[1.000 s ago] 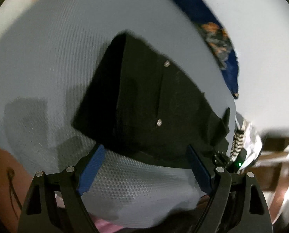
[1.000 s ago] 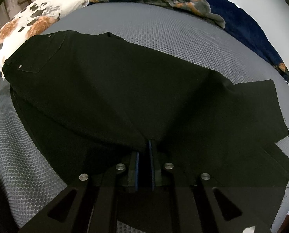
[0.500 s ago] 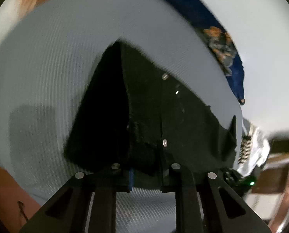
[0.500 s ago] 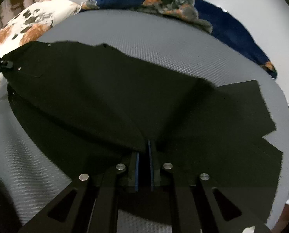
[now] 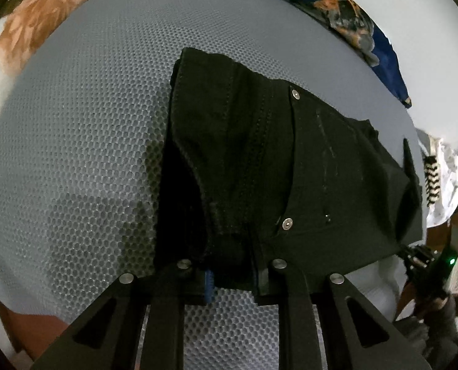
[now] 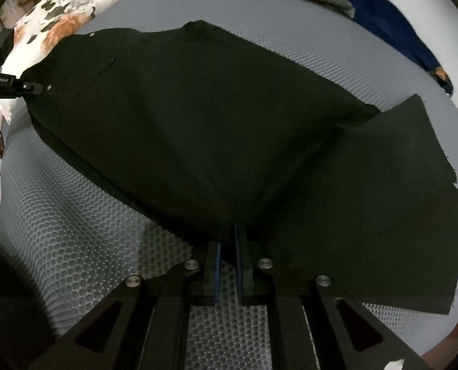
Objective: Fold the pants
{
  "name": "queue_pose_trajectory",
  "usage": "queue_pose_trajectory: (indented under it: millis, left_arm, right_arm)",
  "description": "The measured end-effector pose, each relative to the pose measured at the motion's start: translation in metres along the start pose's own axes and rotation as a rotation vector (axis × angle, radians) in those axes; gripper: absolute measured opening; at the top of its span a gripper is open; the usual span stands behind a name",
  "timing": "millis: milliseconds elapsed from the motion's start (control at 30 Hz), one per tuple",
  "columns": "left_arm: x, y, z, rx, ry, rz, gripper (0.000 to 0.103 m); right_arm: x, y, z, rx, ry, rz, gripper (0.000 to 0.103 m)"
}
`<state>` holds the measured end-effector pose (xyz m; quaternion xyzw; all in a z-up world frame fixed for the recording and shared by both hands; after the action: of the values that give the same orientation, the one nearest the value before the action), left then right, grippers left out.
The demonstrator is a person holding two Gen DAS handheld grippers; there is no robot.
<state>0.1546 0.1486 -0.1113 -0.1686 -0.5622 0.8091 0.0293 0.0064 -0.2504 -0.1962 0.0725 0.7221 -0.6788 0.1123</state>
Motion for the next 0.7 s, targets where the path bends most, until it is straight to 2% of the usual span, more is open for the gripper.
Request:
queue_pose_trajectory:
  millis: [100, 167, 233, 300, 367, 400, 467, 567, 633, 700]
  left_arm:
    - [0.003, 0.0, -0.001, -0.032, 0.016, 0.004, 0.027]
    - [0.006, -0.003, -0.002, -0.044, 0.004, 0.008, 0.035]
    - [0.008, -0.012, -0.003, -0.091, 0.021, 0.022, 0.056]
    - [0.011, -0.02, -0.002, -0.12, 0.038, 0.024, 0.064]
    - [0.015, -0.03, 0.001, -0.11, 0.046, 0.034, 0.066]
    - [0.015, -0.034, 0.002, -0.131, 0.059, 0.032, 0.067]
    - [0.016, -0.039, 0.003, -0.199, 0.1, 0.016, 0.069]
    - [0.017, -0.045, -0.004, -0.265, 0.105, 0.007, 0.07]
    - [0.017, -0.055, 0.001, -0.277, 0.106, 0.055, 0.07]
    - [0.014, -0.064, 0.018, -0.281, 0.153, 0.116, 0.07]
  right_arm:
    - [-0.004, 0.003, 0.005, -0.026, 0.043, -0.012, 0.008]
    - [-0.006, 0.003, 0.007, -0.033, 0.054, -0.011, 0.009]
    - [-0.006, 0.002, 0.008, -0.043, 0.066, -0.009, 0.011]
    - [-0.007, 0.002, 0.008, -0.051, 0.071, -0.006, 0.013]
    - [-0.007, 0.002, 0.012, -0.068, 0.082, -0.006, 0.019]
    - [-0.011, 0.002, 0.007, -0.082, 0.088, -0.007, 0.024]
    - [-0.013, 0.001, 0.006, -0.093, 0.102, -0.002, 0.028]
    - [-0.017, 0.002, 0.005, -0.095, 0.096, 0.004, 0.03]
    - [-0.018, 0.004, 0.005, -0.097, 0.097, 0.007, 0.03]
    - [-0.014, 0.002, 0.005, -0.107, 0.102, 0.008, 0.03]
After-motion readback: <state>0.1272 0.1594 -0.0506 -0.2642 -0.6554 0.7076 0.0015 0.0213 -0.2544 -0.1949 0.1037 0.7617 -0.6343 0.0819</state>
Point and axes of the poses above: each gripper's, at about its wrist camera, not at the fingertips, and y roughly the way its jaws point, z to its right, x to its underside, the point moved 4 cm from there along y, roughly the way its jaws point, and after that the axes turned 11 degrees about y, right-handed, at the moved point
